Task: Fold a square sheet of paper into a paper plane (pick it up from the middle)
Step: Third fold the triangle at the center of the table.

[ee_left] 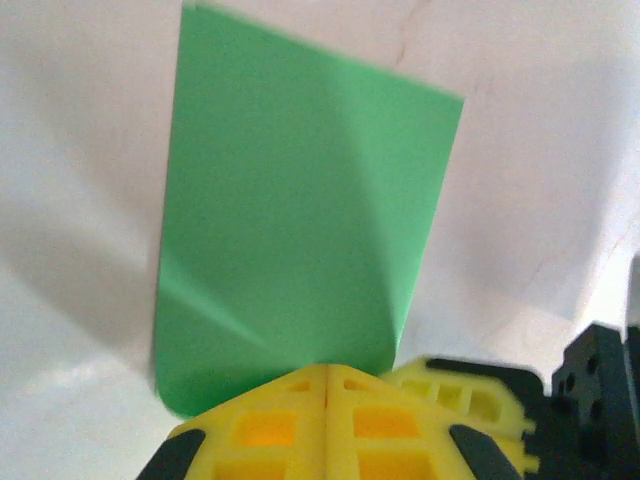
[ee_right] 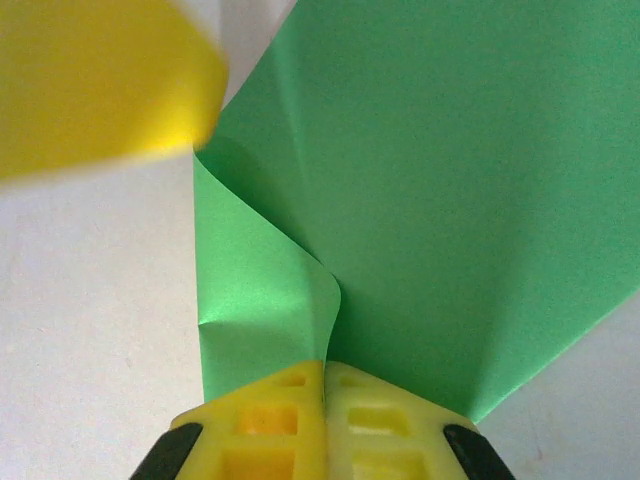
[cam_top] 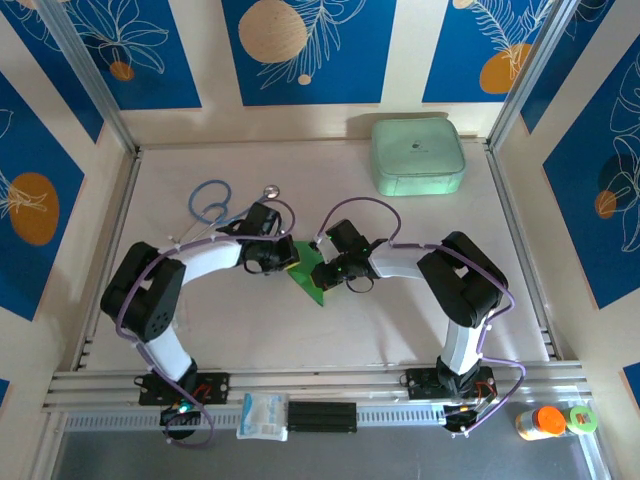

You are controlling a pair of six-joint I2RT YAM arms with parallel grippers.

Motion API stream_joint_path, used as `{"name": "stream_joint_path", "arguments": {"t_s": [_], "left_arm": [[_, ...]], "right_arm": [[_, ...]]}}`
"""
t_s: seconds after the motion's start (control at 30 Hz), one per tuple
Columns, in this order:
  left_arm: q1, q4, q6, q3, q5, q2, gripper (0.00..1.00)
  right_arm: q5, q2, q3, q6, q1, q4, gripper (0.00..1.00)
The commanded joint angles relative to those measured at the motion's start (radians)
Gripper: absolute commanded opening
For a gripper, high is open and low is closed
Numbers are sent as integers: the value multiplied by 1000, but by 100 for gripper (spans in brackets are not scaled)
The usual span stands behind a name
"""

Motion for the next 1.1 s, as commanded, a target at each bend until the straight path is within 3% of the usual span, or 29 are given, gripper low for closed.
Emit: {"name": "stream_joint_path", "arguments": {"t_s": [0.0,0.37,1.07], "left_arm": [[24,-87,78,82,-26,61,5],[25,-178,132,210,-10,227,3],[23,-211,169,195,-47,276,0]], "right_arm": [[32,25,10,5,-3,-64,0],[28,11,18,6,-3,-67,0],[29,-54,-6,21,-5,-60,0]]}}
